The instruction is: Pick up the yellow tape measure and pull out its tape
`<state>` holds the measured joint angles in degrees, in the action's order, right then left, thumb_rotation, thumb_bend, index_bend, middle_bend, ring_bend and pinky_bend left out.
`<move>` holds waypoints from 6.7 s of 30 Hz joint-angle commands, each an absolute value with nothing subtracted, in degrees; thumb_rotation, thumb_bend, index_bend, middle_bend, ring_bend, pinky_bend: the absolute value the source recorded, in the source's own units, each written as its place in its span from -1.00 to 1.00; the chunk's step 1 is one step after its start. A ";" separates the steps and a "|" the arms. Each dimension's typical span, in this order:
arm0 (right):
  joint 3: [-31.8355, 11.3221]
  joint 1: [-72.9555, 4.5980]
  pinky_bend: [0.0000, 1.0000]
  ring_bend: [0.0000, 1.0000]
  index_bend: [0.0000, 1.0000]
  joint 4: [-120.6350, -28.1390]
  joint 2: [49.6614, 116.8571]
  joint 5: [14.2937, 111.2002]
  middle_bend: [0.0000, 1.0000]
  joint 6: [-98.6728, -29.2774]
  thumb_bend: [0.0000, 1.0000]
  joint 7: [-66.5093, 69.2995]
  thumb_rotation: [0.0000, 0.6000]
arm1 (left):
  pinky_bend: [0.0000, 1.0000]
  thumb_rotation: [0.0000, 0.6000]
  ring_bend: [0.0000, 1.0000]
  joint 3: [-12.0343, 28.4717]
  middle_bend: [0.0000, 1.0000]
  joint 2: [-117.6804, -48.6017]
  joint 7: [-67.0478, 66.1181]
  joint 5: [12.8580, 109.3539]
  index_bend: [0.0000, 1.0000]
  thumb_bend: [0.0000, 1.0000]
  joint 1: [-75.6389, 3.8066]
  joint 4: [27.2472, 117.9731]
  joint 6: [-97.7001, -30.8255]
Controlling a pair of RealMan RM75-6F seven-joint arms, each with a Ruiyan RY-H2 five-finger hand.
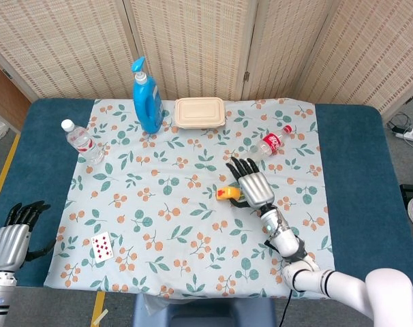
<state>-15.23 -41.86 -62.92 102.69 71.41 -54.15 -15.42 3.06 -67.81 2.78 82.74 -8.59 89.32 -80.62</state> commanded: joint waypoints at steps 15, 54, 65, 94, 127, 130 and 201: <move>-16.99 -43.00 -1.00 -0.96 -1.00 -66.08 99.10 66.60 -0.94 -52.90 -0.37 -16.91 0.50 | -1.00 1.00 -0.69 2.90 -0.68 -67.68 2.93 82.40 -0.58 -0.41 -8.18 89.32 -80.54; -7.95 -48.31 -1.00 -0.74 -0.73 -82.64 94.25 45.52 -0.43 -53.44 -0.37 -41.40 0.50 | -1.00 1.00 -0.69 2.81 -0.68 -68.26 4.11 81.72 -0.60 -0.41 -7.56 87.67 -80.17; -7.10 -46.37 -1.00 -0.80 -0.77 -85.16 91.90 45.35 -0.67 -56.24 -0.37 -40.23 0.49 | -1.00 1.00 -0.69 2.99 -0.68 -68.47 3.81 82.35 -0.60 -0.41 -8.18 87.92 -79.77; -5.31 -47.14 -1.00 -0.79 -0.85 -88.09 90.94 50.09 -0.62 -53.27 -0.37 -33.52 0.49 | -1.00 1.00 -0.70 2.80 -0.68 -68.33 4.32 82.37 -0.60 -0.41 -7.70 88.12 -80.04; -6.95 -51.49 -1.00 -0.65 -0.44 -80.87 97.34 38.29 -0.40 -53.65 -0.37 -41.21 0.50 | -1.00 1.00 -0.70 2.66 -0.69 -68.68 4.44 82.24 -0.62 -0.41 -7.76 87.42 -79.63; -7.02 -51.31 -1.00 -0.58 -0.26 -80.83 97.54 39.00 -0.29 -53.89 -0.33 -40.55 0.50 | -1.00 1.00 -0.70 2.74 -0.69 -68.76 4.53 82.37 -0.62 -0.41 -8.03 87.55 -79.35; -23.03 -44.37 -1.00 -0.33 0.10 -70.23 118.64 70.37 -0.03 -62.34 -0.18 23.04 1.00 | -1.00 1.00 -0.73 15.22 -0.73 -92.49 -13.05 80.66 -0.83 -0.43 -39.18 92.25 -68.84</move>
